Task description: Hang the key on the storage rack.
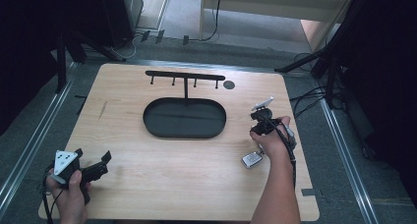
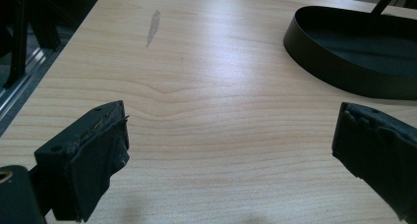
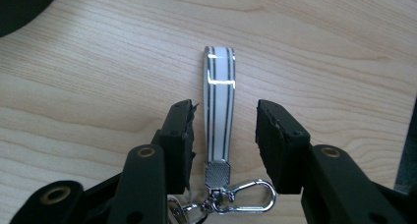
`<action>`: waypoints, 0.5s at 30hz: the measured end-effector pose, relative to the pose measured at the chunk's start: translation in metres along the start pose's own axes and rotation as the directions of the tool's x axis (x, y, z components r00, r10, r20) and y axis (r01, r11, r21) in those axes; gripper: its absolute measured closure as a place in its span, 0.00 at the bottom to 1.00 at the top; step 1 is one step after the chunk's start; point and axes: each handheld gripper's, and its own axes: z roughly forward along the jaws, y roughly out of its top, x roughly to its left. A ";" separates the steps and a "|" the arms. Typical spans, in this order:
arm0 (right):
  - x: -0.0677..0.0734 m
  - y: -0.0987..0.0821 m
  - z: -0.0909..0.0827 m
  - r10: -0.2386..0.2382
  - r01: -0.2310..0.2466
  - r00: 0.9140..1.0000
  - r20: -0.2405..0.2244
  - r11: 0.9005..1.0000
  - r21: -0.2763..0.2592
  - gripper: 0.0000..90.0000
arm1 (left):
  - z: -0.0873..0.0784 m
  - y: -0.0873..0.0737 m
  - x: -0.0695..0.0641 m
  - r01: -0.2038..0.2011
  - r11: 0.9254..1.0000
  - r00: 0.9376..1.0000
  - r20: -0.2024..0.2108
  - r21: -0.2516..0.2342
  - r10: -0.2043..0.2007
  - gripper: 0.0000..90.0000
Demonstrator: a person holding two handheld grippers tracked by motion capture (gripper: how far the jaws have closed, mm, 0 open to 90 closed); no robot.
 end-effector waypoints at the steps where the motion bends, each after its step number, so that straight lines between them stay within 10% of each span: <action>1: 0.003 0.002 0.004 -0.005 0.005 1.000 -0.002 1.000 0.007 0.68 | 0.000 0.000 0.000 -0.004 1.000 1.000 -0.003 -0.002 0.004 0.01; 15: -0.002 -0.005 0.028 0.016 -0.017 0.999 0.030 0.999 0.034 0.67 | 0.000 0.000 0.000 -0.002 1.000 1.000 0.011 0.000 0.002 0.01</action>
